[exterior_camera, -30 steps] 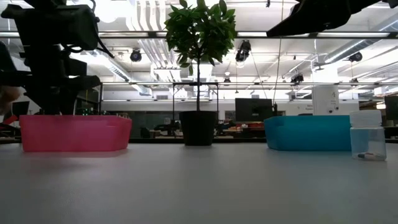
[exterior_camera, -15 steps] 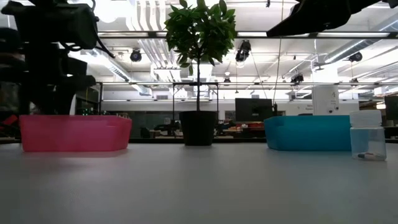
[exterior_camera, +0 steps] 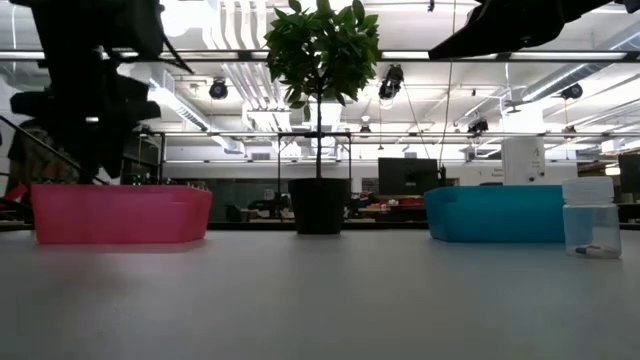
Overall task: Pick and place medicine bottles into bin by pill shape (circle, oval)
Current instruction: Put the transparent capsule bottle into the blue bin
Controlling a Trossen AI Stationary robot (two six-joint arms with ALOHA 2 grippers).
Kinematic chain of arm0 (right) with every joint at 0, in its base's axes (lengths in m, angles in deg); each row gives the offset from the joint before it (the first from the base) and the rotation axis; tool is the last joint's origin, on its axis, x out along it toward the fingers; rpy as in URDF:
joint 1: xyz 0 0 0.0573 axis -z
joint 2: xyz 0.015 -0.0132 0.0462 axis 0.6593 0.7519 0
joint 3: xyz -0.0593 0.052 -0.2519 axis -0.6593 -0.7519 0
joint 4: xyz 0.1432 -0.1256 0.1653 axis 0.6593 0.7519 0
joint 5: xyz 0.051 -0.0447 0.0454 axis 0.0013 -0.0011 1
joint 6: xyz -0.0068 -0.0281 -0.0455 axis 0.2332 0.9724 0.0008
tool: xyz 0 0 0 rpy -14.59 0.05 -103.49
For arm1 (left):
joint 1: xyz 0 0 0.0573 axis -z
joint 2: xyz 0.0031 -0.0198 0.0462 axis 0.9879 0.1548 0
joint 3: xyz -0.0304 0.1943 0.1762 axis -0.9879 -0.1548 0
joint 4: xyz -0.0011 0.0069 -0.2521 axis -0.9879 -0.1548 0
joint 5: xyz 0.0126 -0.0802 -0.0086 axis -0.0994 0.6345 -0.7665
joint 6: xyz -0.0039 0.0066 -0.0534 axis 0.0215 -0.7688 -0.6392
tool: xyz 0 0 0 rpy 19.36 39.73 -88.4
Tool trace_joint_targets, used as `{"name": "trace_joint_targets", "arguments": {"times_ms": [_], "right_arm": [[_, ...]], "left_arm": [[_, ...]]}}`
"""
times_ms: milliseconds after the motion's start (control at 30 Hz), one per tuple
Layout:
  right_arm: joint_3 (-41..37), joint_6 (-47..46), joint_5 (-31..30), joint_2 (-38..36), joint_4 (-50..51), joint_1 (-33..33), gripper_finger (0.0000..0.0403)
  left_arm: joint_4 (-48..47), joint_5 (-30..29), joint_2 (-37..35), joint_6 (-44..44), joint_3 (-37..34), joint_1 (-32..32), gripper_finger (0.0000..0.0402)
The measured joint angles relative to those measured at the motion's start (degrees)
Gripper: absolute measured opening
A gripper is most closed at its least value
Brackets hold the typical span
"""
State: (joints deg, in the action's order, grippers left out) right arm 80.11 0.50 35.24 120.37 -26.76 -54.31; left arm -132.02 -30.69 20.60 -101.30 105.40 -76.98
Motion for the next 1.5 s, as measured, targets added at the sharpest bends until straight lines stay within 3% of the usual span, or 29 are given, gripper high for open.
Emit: {"name": "trace_joint_targets", "arguments": {"times_ms": [333, 733, 933, 1100, 1500], "right_arm": [[0.0, 0.0, 0.0, 0.0, 0.0, 0.0, 0.0178], [0.0, 0.0, 0.0, 0.0, 0.0, 0.0, 0.0178], [0.0, 0.0, 0.0, 0.0, 0.0, 0.0, 0.0178], [0.0, 0.0, 0.0, 0.0, 0.0, 0.0, 0.0178], [0.0, -1.1, 0.0, 0.0, -0.2, 0.0, 0.0178]], "left_arm": [[-9.9, -0.3, 0.1, 1.6, 8.1, 0.0, 0.0160], [-10.4, -3.3, 0.1, 4.9, 15.9, 0.0, 0.0160], [-9.8, -5.7, 0.2, 10.9, 19.8, 0.0, 0.0160], [-3.9, -7.7, 0.2, 21.0, 21.9, 0.0, 0.0160], [22.4, -8.3, 0.4, 53.8, 21.4, 0.1, 0.0160]]}}
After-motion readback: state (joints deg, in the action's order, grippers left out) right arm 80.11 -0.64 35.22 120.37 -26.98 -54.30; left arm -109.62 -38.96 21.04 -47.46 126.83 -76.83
